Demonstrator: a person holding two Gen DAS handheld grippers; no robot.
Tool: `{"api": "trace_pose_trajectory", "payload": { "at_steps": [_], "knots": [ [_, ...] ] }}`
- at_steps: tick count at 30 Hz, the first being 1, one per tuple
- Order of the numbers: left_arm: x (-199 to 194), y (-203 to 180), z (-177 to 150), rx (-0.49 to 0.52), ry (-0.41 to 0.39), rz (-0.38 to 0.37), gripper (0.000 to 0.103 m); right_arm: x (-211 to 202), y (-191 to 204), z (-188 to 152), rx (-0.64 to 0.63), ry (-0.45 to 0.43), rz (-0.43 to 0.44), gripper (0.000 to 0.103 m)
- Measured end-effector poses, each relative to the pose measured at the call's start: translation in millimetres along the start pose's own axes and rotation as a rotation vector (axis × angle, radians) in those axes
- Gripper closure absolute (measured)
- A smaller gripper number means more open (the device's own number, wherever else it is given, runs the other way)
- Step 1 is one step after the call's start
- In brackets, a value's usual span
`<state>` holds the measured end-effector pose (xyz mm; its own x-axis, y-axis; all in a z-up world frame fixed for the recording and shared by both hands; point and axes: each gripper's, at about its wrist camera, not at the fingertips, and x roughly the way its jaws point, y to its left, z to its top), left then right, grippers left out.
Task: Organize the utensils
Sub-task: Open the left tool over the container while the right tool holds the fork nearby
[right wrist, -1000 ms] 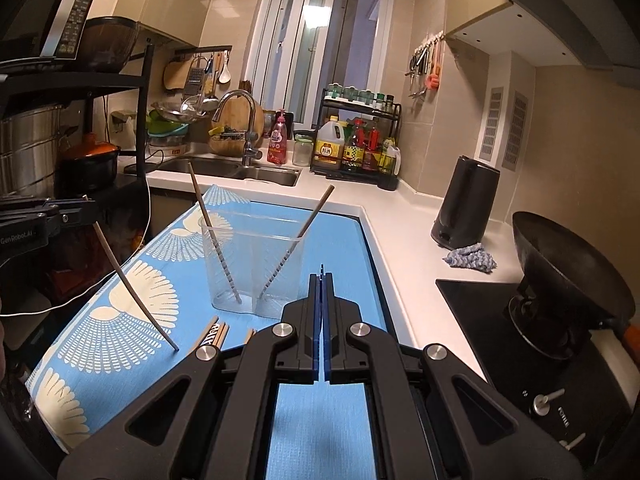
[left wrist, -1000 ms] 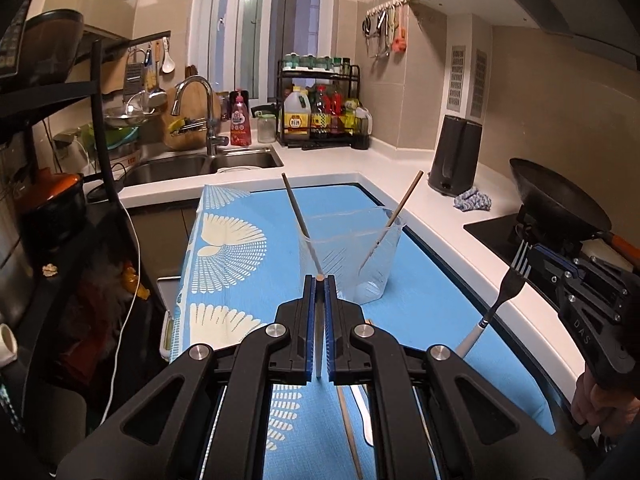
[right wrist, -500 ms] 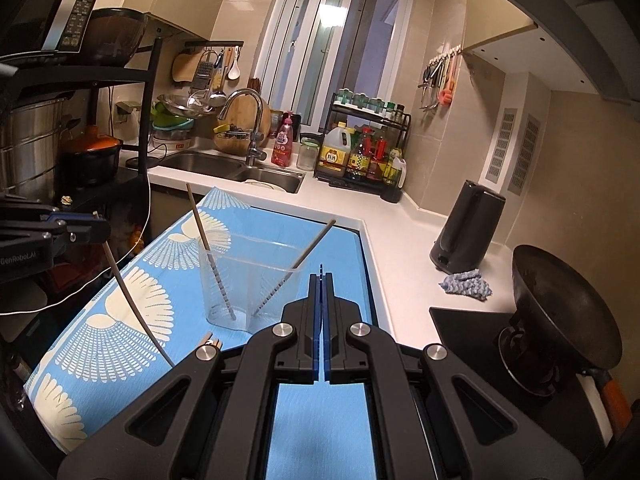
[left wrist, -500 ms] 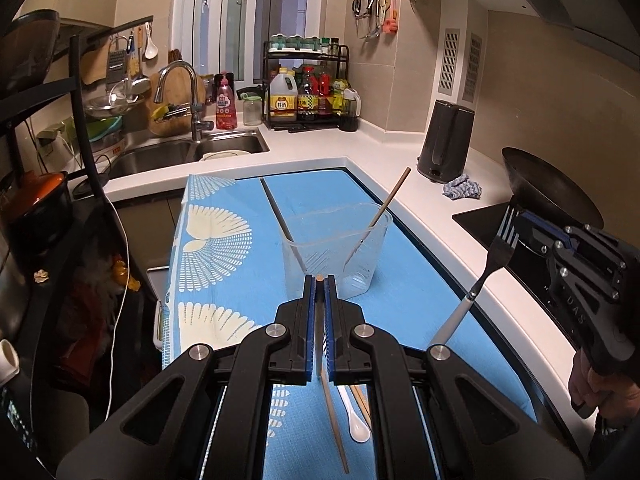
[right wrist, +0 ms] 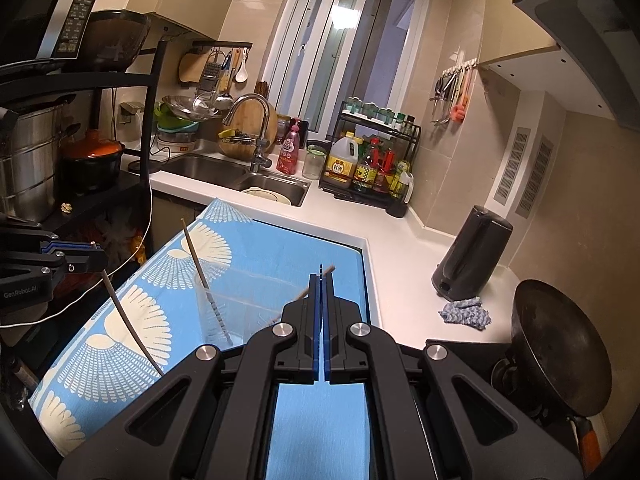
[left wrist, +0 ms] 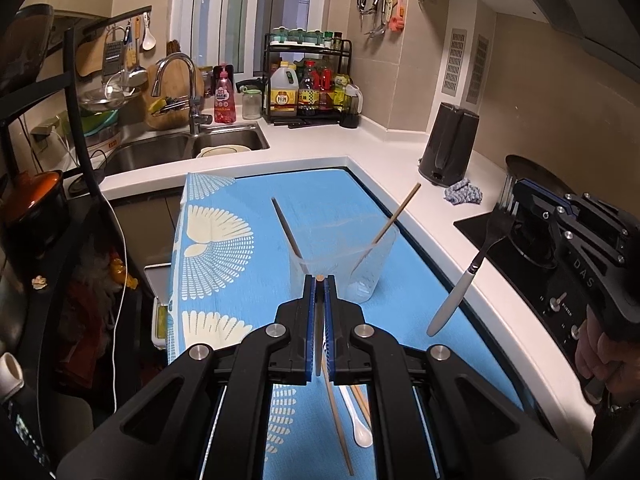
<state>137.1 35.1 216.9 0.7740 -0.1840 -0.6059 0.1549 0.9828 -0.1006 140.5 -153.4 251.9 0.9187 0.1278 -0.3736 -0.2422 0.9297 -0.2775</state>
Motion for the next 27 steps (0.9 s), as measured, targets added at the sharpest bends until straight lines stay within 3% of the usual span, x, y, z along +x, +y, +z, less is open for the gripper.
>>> {"api": "trace_pose_trajectory", "payload": {
  "at_steps": [10,16,20,27],
  "knots": [
    [-15.9,-6.1,75.8,-0.001,-0.063,-0.075,0.099,21.8,-14.8,60.7,0.019,-0.063,-0.017,0.102],
    [-14.2,-13.5,112.1,-0.006,-0.134,-0.074,0.099,44.1,-19.8,77.4,0.051,-0.113,-0.048,0.102],
    [5.4,-16.0,116.3,0.006,-0.156,-0.025,0.099,69.1,-20.9,74.2,0.092,-0.134,-0.052,0.102],
    [70.1,-13.9,99.4,-0.001,-0.067,-0.020,0.099,121.5,-11.1,39.7,0.131,-0.090,-0.033,0.102]
  ]
}}
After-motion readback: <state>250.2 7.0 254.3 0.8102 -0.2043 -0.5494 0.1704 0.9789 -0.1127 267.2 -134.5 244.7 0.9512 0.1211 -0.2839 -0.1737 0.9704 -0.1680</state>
